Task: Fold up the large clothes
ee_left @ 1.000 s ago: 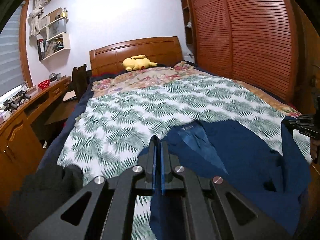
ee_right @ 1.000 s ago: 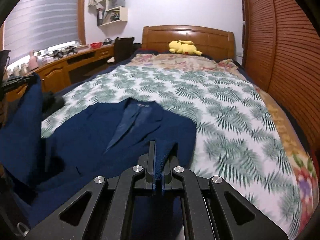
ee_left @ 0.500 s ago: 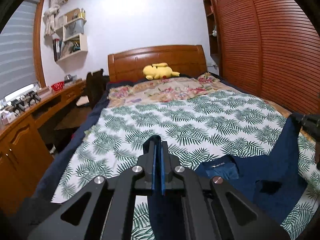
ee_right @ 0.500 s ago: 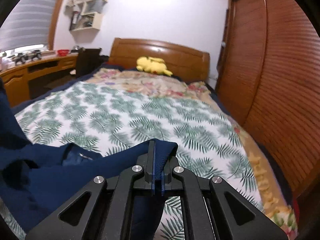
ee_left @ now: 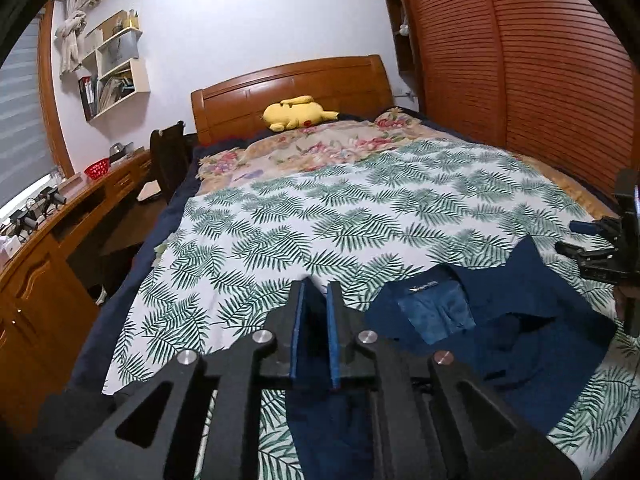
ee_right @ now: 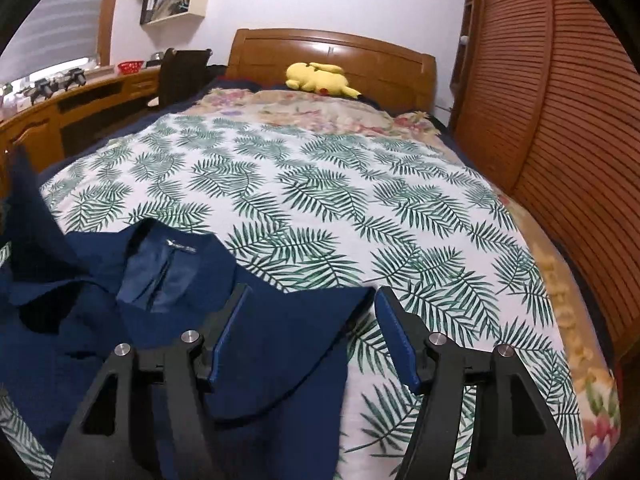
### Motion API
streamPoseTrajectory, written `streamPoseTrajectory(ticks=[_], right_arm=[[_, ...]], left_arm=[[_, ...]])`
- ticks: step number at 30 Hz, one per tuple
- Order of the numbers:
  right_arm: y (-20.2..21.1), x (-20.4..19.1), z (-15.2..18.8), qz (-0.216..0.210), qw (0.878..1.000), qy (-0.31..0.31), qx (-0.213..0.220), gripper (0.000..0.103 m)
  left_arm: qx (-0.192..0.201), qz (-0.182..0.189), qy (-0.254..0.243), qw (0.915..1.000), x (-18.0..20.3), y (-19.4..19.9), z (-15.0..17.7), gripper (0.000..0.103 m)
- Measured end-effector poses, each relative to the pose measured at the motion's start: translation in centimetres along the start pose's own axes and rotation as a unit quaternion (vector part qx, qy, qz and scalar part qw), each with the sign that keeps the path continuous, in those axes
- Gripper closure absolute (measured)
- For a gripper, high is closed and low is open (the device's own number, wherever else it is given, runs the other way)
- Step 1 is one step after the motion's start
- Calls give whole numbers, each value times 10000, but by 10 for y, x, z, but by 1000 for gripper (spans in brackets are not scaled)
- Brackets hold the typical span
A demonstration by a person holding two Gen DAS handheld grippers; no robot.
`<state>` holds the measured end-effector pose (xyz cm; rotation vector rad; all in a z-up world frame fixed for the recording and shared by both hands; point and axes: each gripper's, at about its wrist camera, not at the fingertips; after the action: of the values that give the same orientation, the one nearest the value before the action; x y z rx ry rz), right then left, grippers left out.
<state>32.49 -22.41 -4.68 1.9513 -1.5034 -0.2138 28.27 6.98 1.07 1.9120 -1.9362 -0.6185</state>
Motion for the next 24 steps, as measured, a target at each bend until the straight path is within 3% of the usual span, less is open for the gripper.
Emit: streamPoseTrajectory(ticks=[4, 8, 14, 20, 24], right_arm=[[5, -16, 0, -473, 9989, 69, 2, 38], [0, -43, 9, -914, 9950, 305, -264, 38], [-11, -65, 30, -1145, 9902, 479, -647, 38], [-26, -74, 47, -1012, 9862, 657, -1132, 38], [-40, -72, 55, -617, 9843, 845, -1419, 38]], left_arm=[[0, 283, 145, 9995, 2, 17, 13, 89], [-132, 525, 369, 9979, 6, 23, 40, 87], [-363, 678, 421, 9961, 20, 12, 81, 87], [-461, 792, 614, 9939, 13, 3, 104, 86], [-481, 838, 655, 9932, 3, -1, 114, 86]])
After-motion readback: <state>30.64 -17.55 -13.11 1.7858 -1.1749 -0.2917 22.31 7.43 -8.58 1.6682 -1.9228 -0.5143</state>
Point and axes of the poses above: each gripper's, at about its wrist camera, not at the fingertips, and y roughly against the way its jaws point, x to its right, z to its underside, and after that the axes turned 5 degrees about y, right-handed
